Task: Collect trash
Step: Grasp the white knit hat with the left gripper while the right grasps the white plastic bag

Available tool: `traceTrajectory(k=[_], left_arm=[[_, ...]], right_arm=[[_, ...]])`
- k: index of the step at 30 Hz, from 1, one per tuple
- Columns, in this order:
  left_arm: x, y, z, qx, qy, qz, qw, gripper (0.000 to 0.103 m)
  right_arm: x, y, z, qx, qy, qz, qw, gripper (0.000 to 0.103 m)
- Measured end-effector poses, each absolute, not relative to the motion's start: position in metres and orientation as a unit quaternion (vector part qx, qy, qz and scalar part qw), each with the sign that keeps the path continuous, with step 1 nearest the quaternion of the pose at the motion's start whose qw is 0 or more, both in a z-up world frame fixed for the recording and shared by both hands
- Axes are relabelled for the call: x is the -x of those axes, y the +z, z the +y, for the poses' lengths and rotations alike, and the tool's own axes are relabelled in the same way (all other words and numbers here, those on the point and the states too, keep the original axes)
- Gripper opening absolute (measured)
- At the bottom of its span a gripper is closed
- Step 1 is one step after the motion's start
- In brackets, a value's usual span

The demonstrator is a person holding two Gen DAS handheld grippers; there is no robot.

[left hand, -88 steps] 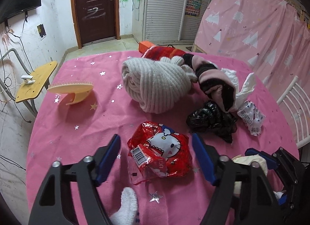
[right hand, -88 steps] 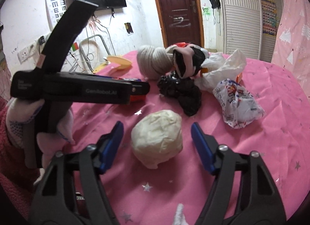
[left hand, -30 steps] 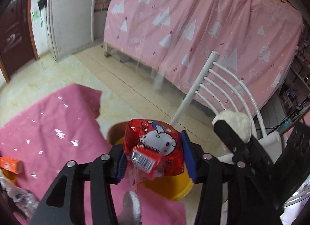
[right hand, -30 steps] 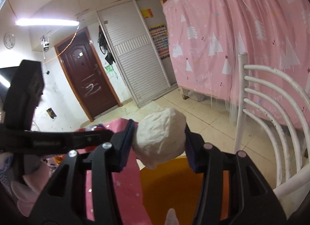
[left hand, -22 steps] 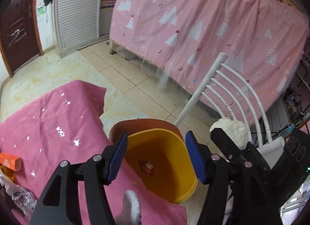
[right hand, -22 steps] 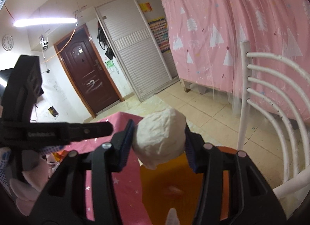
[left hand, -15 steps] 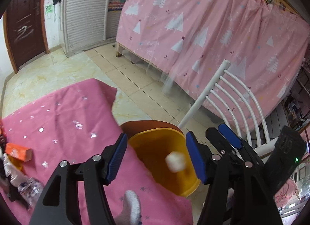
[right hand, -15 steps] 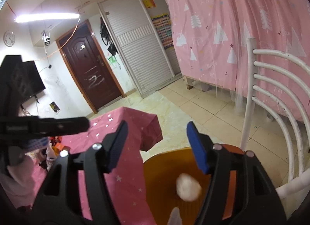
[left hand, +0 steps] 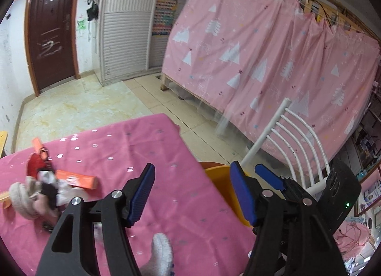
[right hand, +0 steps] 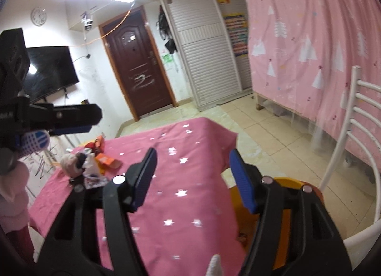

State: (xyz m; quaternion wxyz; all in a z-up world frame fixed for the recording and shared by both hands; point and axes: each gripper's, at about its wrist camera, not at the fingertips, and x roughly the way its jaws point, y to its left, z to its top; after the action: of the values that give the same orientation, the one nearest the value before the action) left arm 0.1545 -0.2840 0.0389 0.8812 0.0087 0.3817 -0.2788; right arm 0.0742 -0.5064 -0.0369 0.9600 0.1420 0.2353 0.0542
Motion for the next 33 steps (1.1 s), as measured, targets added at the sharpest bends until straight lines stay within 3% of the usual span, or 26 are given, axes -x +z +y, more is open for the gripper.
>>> traceTrajectory(k=[16, 25, 33], left_arm=[[-0.162, 0.048, -0.143, 0.022, -0.197, 0.349, 0.916, 0.068], [-0.174, 0.021, -0.088, 0.034, -0.161, 0.368, 0.915, 0.07], [-0.189, -0.004, -0.054, 0.045, -0.129, 0.391, 0.91, 0.07]], right_arm=[[-0.107, -0.024, -0.393, -0.082, 0.13, 0.269, 0.951, 0.066], [-0.121, -0.041, -0.342, -0.05, 0.167, 0.312, 0.934, 0.068], [-0.132, -0.053, -0.313, -0.021, 0.188, 0.343, 0.92, 0.076]])
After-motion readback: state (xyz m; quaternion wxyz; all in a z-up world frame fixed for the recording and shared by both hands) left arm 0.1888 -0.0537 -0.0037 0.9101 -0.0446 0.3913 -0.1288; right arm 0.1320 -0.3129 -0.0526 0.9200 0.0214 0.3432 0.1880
